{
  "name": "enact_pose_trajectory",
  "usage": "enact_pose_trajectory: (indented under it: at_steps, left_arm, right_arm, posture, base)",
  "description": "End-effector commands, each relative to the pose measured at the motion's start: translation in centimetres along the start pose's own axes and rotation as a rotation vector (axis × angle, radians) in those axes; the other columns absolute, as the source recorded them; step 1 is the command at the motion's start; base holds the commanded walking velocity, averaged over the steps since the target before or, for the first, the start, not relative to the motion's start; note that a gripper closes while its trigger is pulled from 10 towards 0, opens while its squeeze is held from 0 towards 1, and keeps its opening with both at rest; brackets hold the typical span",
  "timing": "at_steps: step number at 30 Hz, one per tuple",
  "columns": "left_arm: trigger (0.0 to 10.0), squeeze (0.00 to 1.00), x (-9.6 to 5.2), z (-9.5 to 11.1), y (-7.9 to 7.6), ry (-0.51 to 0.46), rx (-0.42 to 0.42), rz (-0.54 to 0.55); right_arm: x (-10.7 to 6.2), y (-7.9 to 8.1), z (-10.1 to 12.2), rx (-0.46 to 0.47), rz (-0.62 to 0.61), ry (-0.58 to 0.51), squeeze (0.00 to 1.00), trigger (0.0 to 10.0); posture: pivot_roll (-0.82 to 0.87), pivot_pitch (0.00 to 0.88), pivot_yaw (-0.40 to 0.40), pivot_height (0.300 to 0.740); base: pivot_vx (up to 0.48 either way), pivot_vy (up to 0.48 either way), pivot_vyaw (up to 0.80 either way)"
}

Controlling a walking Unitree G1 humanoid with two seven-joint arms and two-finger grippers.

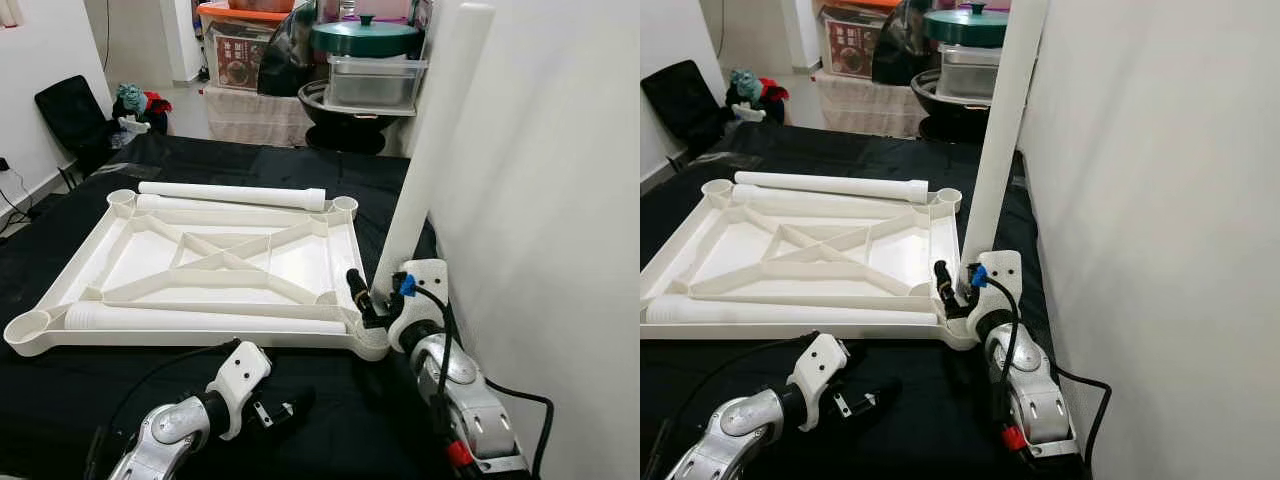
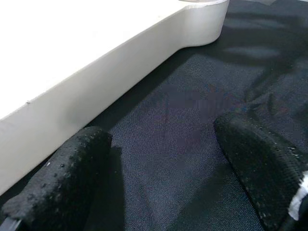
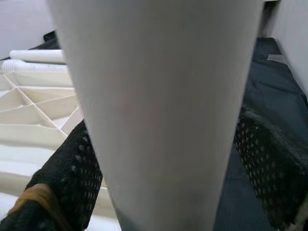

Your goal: Building children table

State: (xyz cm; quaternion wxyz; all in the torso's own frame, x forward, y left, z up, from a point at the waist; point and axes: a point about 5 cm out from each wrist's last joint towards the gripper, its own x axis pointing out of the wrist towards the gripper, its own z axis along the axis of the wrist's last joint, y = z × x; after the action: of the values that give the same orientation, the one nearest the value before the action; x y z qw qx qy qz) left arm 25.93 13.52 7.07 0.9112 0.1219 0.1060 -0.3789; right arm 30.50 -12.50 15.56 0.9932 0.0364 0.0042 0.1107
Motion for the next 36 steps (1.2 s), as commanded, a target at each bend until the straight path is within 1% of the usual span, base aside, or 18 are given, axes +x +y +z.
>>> enact_pose_trajectory:
  at_steps: [1,4,7,8,9,10,16,22,24,28,36]
  left_arm:
    - [10.0,0.0,0.1,-0.1,-0.1,0.009,0.01,-0.016]
    - [10.0,0.0,0.1,-0.1,-0.1,0.009,0.01,-0.016]
    - [10.0,0.0,0.1,-0.1,-0.1,0.009,0.01,-0.016]
    - [10.0,0.0,0.1,-0.2,-0.1,0.009,0.009,-0.016]
    - [10.0,0.0,0.1,-0.2,-0.1,0.009,0.009,-0.016]
    - [10.0,0.0,0.1,-0.2,-0.2,0.009,0.008,-0.018]
    - [10.0,0.0,0.2,-0.2,-0.2,0.009,0.009,-0.022]
    - [10.0,0.0,0.2,-0.2,-0.1,0.008,0.009,-0.022]
    - [10.0,0.0,0.2,-0.3,-0.2,0.01,0.009,-0.021]
    - [10.0,0.0,0.1,-0.3,-0.1,0.011,0.008,-0.018]
    - [10.0,0.0,0.0,-0.4,-0.2,0.013,0.007,-0.018]
  right_arm:
    - [0.1,-0.6,1.1,0.011,-0.012,-0.049,0.0,10.0]
    - [0.2,-1.0,1.9,0.01,-0.016,-0.079,0.0,10.0]
    - [0.2,-1.0,2.4,0.015,-0.006,-0.096,0.0,10.0]
    - [0.2,-0.8,2.8,0.022,0.02,-0.115,0.0,10.0]
    - [0.2,-0.8,2.8,0.022,0.02,-0.115,0.0,10.0]
    - [0.1,-0.5,3.0,0.024,0.054,-0.128,0.0,10.0]
    - [0.0,-0.5,3.1,0.004,0.092,-0.129,0.0,10.0]
    - [0.1,-0.8,3.4,-0.017,0.159,-0.128,0.0,10.0]
    - [0.2,-1.2,3.2,-0.036,0.183,-0.114,0.0,10.0]
    - [0.5,-1.6,3.1,-0.042,0.185,-0.102,0.0,10.0]
    - [0.8,-1.5,3.2,-0.037,0.23,-0.098,0.0,10.0]
  posture:
    - [0.03,0.0,-0.076,0.74]
    - [0.03,0.0,-0.076,0.74]
    - [0.03,0.0,-0.077,0.74]
    - [0.03,0.0,-0.076,0.74]
    - [0.03,0.0,-0.076,0.74]
    - [0.03,0.0,-0.076,0.74]
    - [0.03,0.0,-0.074,0.74]
    - [0.03,0.0,-0.077,0.74]
    - [0.04,0.0,-0.083,0.74]
    - [0.04,0.0,-0.085,0.74]
    - [0.05,0.0,-0.089,0.74]
  base:
    - [0.0,0.0,0.0]
    - [0.0,0.0,0.0]
    - [0.0,0.0,0.0]
    - [0.0,0.0,0.0]
    - [0.0,0.0,0.0]
    - [0.0,0.0,0.0]
    - [0.0,0.0,0.0]
    - [0.0,0.0,0.0]
    - [0.0,0.0,0.0]
    - [0.0,0.0,0.0]
    - [0.0,0.0,0.0]
